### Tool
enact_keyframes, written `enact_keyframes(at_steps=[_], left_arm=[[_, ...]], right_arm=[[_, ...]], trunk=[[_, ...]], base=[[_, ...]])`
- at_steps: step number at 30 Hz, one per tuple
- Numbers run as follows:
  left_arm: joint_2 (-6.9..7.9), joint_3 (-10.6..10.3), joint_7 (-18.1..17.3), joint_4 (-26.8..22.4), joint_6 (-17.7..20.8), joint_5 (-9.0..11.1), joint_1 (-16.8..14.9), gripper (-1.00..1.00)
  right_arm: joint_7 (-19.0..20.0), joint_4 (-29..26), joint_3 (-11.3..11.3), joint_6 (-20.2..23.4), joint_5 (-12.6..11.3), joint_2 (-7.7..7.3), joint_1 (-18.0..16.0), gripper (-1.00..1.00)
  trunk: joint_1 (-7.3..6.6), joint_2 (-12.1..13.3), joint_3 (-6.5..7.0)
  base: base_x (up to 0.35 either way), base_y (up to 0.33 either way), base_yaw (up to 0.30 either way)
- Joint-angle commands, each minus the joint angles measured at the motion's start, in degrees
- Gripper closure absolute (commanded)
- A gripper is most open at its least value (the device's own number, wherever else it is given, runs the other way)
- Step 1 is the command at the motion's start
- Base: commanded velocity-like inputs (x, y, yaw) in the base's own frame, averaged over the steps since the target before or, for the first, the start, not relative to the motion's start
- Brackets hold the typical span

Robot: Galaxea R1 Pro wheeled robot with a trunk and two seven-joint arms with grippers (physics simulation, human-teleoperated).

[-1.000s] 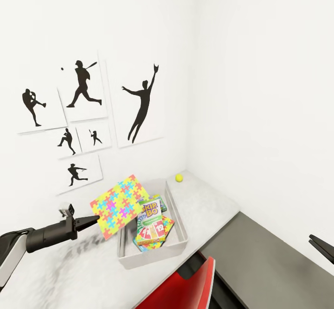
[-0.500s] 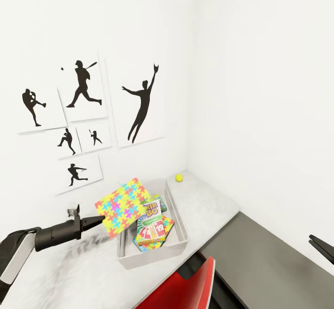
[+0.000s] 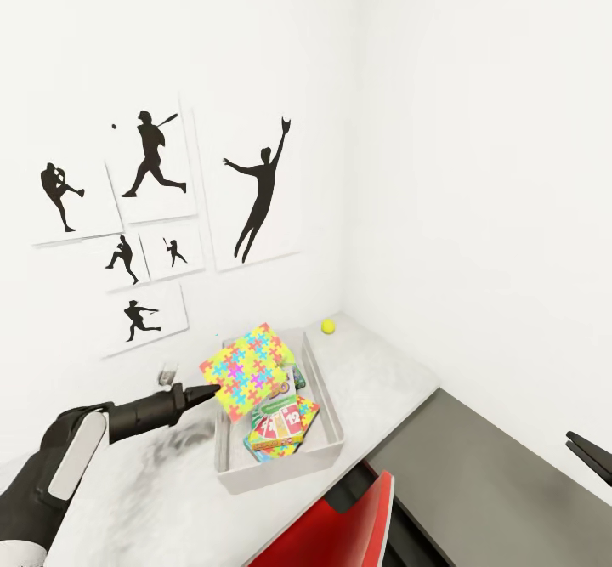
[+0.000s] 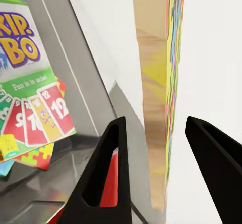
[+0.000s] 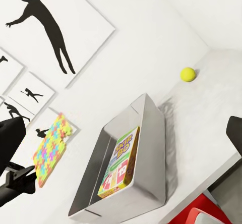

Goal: Put all the toys in the child's room - the three board games (two on the bed and one on the table), the two jigsaw puzzles on the table, and the tennis ball on the table - inside the toy box on the table in the child's room.

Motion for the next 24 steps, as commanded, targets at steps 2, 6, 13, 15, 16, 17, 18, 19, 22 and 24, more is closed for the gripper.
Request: enact_keyframes(at_steps=[2,6,13,15,16,17,18,19,22,24], left_arm=[[-0.78,0.58,0.51,-0.61,0.06,-0.34,-0.11,1.0],[-2.91,2.64,0.99,-1.18,0.01,-0.33,-0.14,1.0],[-8.38,7.84,6.46,-3.35,-0.1,-0.36,-0.15,1.0],[-9.5,8.37,9.02,-3.57,-0.14,-0.34,-0.15,1.0],[-10.13,8.57,10.72,-3.65,-0.19,-0.34,-0.15,1.0],[-10.67,8.69,12.28,-3.7,-0.22,-0.34,-0.15,1.0],[-10.92,8.74,12.98,-3.72,-0.23,-0.34,-0.15,1.0],[-11.4,8.81,14.21,-3.74,-0.24,-0.3,-0.15,1.0],[-12.59,8.89,16.13,-4.08,-0.26,-0.31,-0.15,1.0],[-13.19,8.91,16.87,-4.54,-0.26,-0.32,-0.15,1.0]], right_arm=[[0.01,-0.02,-0.01,0.3,-0.17,-0.02,0.0,-1.0],[0.04,-0.02,-0.01,0.3,-0.17,-0.02,0.0,-1.0],[0.06,0.69,-0.02,0.3,-0.15,-0.02,0.0,-1.0],[0.05,0.99,-0.06,0.3,-0.12,-0.02,0.0,-1.0],[0.03,1.12,-0.07,0.3,-0.1,-0.02,0.0,-1.0],[0.01,1.2,-0.08,0.3,-0.1,-0.02,0.0,-1.0],[0.03,1.22,-0.08,0.3,-0.09,-0.02,0.0,-1.0],[0.01,1.25,-0.09,0.3,-0.09,-0.02,0.0,-1.0],[0.05,1.35,-0.09,0.3,-0.1,-0.06,0.0,-1.0],[0.06,1.37,-0.09,0.3,-0.13,-0.08,0.0,-1.0]], trunk=[[0.03,-0.1,-0.09],[0.03,-0.1,-0.09],[0.03,-0.1,-0.09],[0.03,-0.1,-0.09],[0.03,-0.1,-0.09],[0.03,-0.1,-0.09],[0.03,-0.1,-0.09],[0.03,-0.1,-0.09],[0.03,-0.1,-0.09],[0.03,-0.1,-0.09]], base=[[0.0,0.0,0.0],[0.0,0.0,0.0],[0.0,0.0,0.0],[0.0,0.0,0.0],[0.0,0.0,0.0],[0.0,0.0,0.0],[0.0,0.0,0.0],[0.0,0.0,0.0],[0.0,0.0,0.0],[0.0,0.0,0.0]])
